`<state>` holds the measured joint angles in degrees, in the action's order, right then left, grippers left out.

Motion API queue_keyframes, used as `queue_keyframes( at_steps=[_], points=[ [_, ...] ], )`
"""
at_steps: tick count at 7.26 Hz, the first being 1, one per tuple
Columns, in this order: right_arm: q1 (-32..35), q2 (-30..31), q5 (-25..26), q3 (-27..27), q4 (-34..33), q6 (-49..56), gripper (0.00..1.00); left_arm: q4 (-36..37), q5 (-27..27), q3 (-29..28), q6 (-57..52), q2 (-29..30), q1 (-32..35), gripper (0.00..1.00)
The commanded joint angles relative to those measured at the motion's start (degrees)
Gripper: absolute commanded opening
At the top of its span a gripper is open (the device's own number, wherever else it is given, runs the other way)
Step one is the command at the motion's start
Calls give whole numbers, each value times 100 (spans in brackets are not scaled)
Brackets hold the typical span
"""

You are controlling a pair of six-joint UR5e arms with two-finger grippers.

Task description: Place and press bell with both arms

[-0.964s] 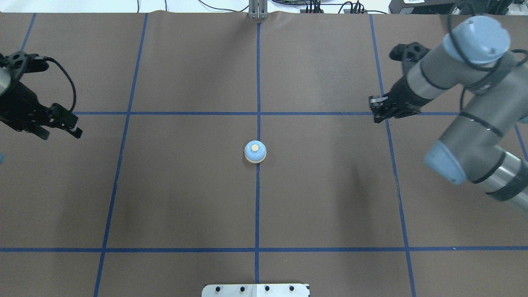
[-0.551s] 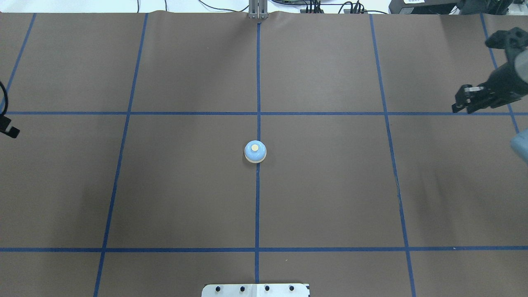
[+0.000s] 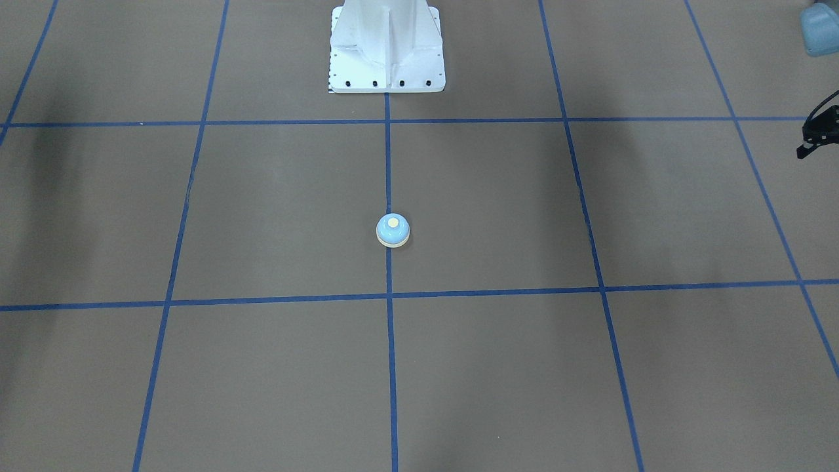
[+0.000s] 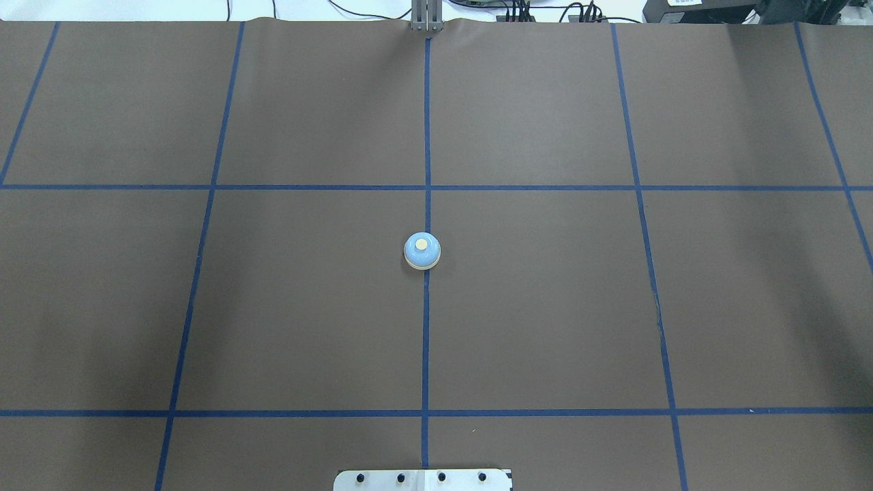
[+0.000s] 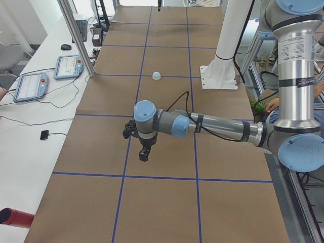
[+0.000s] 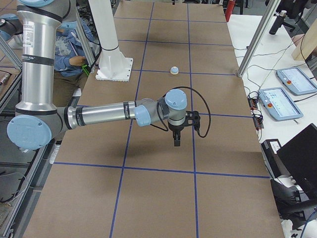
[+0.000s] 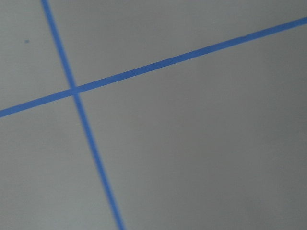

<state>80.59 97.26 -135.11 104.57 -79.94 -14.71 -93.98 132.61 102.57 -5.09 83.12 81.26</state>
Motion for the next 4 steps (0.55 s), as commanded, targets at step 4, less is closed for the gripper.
queue_keyframes(
  at_steps=[4],
  points=[
    [458, 110, 2, -464, -326, 1717, 100, 846, 20, -70, -238, 29, 250, 99]
  ],
)
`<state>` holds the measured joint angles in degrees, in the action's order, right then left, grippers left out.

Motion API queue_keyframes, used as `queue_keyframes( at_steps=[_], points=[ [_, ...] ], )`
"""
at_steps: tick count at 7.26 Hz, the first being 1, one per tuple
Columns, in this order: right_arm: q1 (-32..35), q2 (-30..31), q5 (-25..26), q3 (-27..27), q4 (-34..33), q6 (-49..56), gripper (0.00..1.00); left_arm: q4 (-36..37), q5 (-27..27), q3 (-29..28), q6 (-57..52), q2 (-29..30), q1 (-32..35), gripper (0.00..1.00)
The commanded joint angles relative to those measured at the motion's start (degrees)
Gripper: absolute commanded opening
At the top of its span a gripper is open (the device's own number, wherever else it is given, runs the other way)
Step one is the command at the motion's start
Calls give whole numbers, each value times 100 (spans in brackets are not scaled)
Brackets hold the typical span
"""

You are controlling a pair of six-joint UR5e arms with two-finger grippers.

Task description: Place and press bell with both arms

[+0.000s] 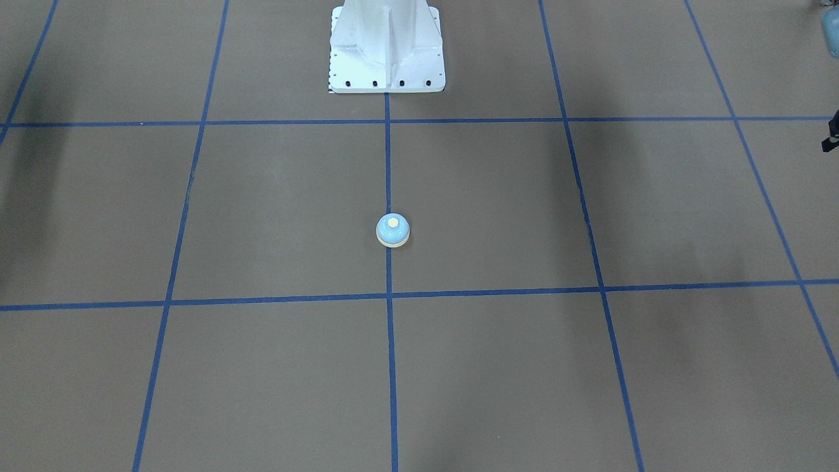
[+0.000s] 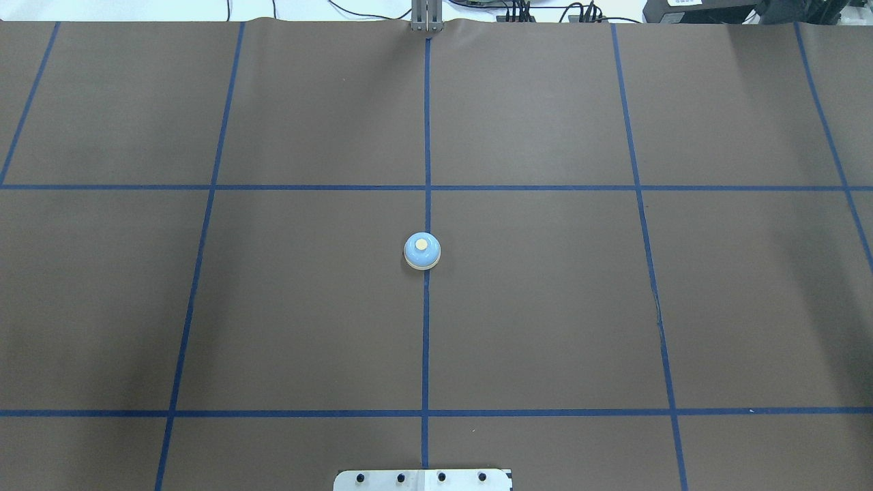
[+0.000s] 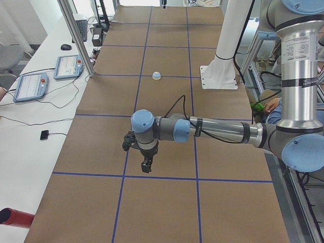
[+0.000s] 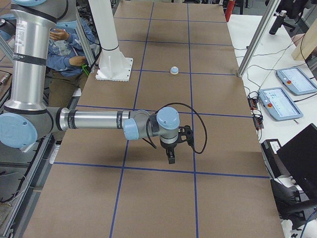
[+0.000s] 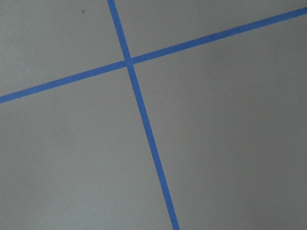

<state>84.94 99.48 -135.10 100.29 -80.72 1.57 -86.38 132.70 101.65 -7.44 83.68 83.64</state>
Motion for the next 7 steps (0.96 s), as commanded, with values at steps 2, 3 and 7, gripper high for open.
queue_keyframes(
  at_steps=[2, 3, 7],
  points=[
    [23, -516, 27, -62, -734, 98, 100, 78, 177, 178, 23, -141, 30, 100],
    [23, -474, 62, -62, -709, 107, 100, 69, 178, 223, 58, -107, 38, 100],
    [23, -456, 2, -114, -691, 107, 100, 33, 178, 249, 67, 50, 56, 100]
  ],
)
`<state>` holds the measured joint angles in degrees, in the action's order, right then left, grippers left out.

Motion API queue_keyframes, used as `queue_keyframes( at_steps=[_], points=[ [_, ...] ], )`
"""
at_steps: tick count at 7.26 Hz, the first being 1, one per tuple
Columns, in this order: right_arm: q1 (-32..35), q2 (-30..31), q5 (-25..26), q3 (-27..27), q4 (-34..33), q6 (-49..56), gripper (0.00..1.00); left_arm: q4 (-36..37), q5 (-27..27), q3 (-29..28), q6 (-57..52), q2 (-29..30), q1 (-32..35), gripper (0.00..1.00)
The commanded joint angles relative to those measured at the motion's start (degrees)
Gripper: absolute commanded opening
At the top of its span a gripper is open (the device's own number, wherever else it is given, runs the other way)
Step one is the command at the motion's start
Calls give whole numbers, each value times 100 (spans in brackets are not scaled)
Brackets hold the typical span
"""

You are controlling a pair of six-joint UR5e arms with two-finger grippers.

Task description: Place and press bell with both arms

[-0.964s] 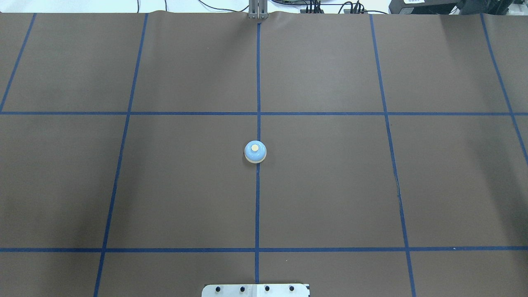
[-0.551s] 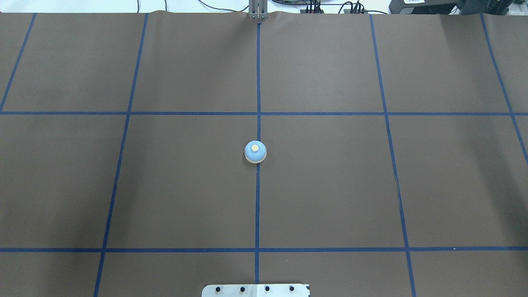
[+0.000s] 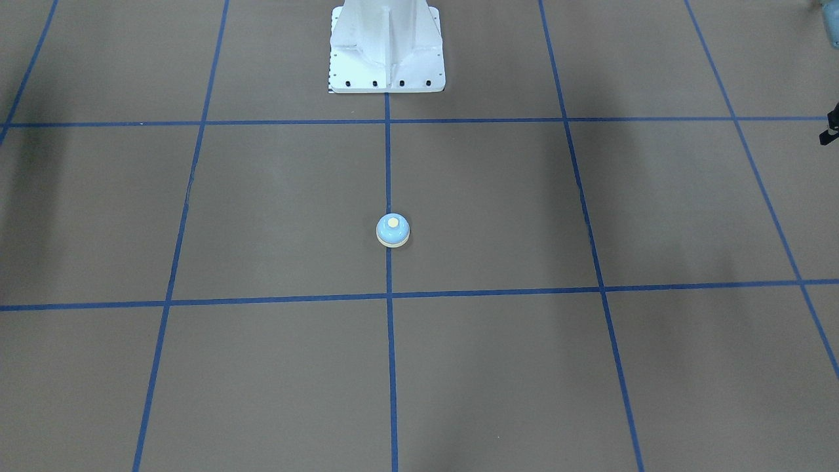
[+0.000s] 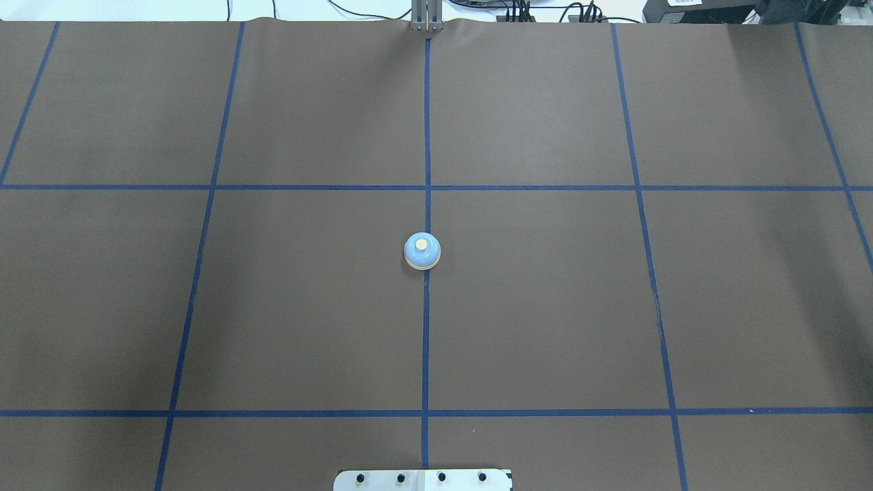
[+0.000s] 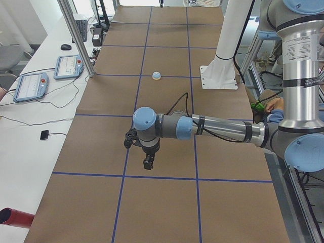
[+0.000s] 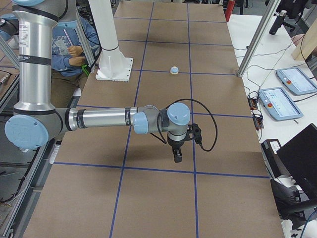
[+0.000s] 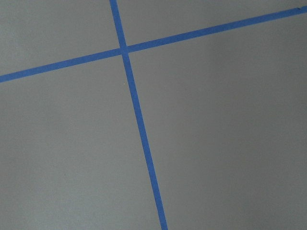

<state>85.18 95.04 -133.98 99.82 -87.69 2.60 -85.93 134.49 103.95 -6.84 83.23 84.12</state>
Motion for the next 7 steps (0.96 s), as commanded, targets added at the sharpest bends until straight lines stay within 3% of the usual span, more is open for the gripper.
queue_keyframes(
  at_steps=[1, 3, 4, 7],
  points=[
    [-1, -64, -119, -33, 24, 13, 100, 24, 7, 46, 7, 193, 103, 100],
    [-1, -169, -267, 89, 33, 65, 100, 15, 121, 204, 33, 211, 183, 100],
    [-10, -179, -269, -14, 50, 66, 100, 41, 121, 587, 34, 90, 201, 100],
    [-1, -241, -312, 81, 50, 4, 100, 50, 95, 556, 34, 71, 218, 100]
  ],
)
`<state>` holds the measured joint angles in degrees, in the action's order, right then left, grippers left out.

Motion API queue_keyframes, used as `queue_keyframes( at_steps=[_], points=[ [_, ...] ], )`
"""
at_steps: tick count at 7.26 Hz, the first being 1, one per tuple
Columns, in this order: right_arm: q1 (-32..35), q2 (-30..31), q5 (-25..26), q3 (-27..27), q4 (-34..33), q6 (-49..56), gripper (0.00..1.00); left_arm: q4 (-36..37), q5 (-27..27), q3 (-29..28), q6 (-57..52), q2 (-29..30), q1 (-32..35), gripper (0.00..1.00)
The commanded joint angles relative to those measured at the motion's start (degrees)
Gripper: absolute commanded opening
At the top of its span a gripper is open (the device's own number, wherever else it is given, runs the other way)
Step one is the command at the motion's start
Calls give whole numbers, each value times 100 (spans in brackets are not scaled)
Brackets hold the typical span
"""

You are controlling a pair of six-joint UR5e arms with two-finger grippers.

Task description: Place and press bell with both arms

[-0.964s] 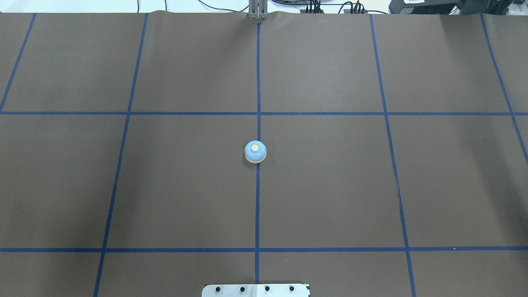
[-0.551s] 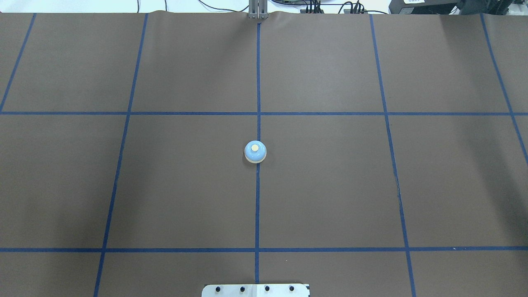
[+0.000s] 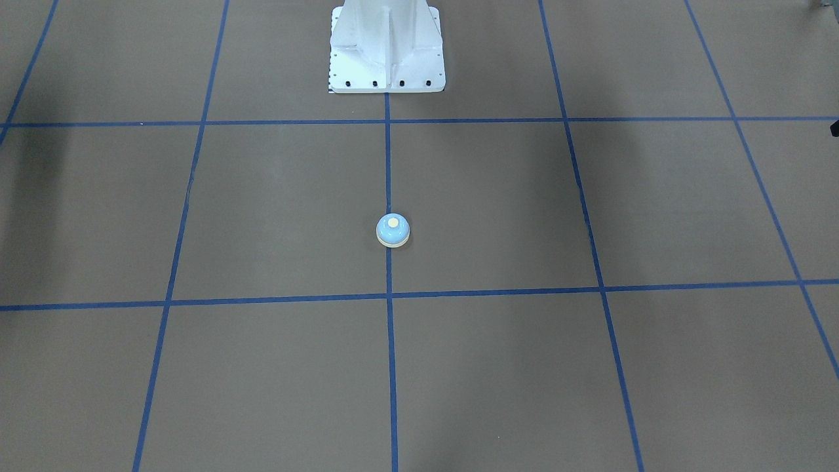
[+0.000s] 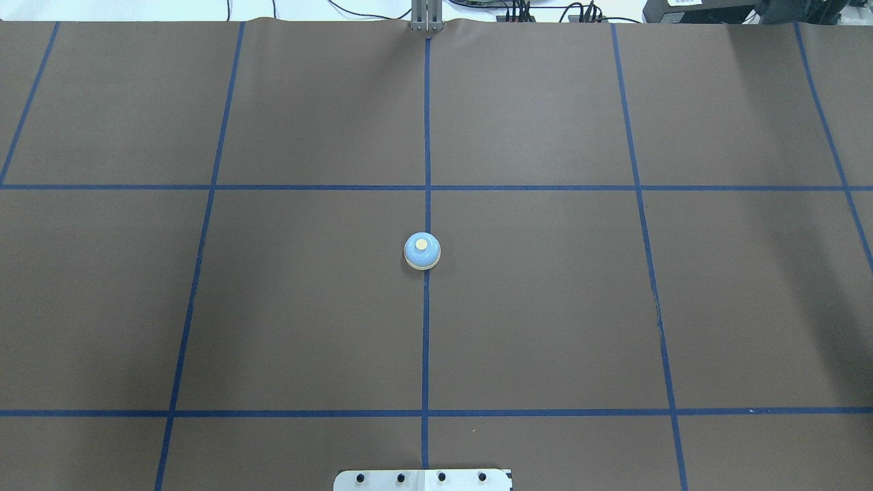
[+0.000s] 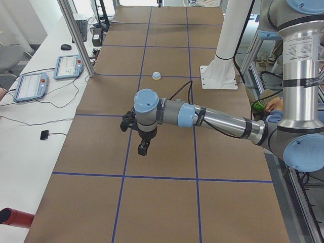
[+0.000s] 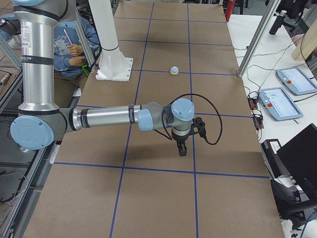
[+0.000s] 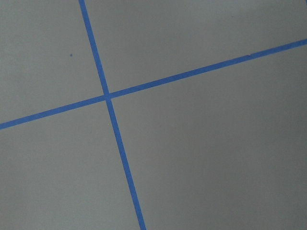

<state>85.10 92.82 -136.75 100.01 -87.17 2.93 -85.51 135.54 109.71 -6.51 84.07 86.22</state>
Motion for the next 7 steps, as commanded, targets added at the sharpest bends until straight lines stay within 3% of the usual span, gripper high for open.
queue_keyframes(
  at_steps=[1, 7],
  points=[
    [7, -10, -44, 123, -1, -30, 100, -1, -10, -11, 0, -92, 9, 100],
    [-19, -18, 17, 62, -1, -21, 100, -10, -37, 51, -8, -93, 0, 100]
  ],
)
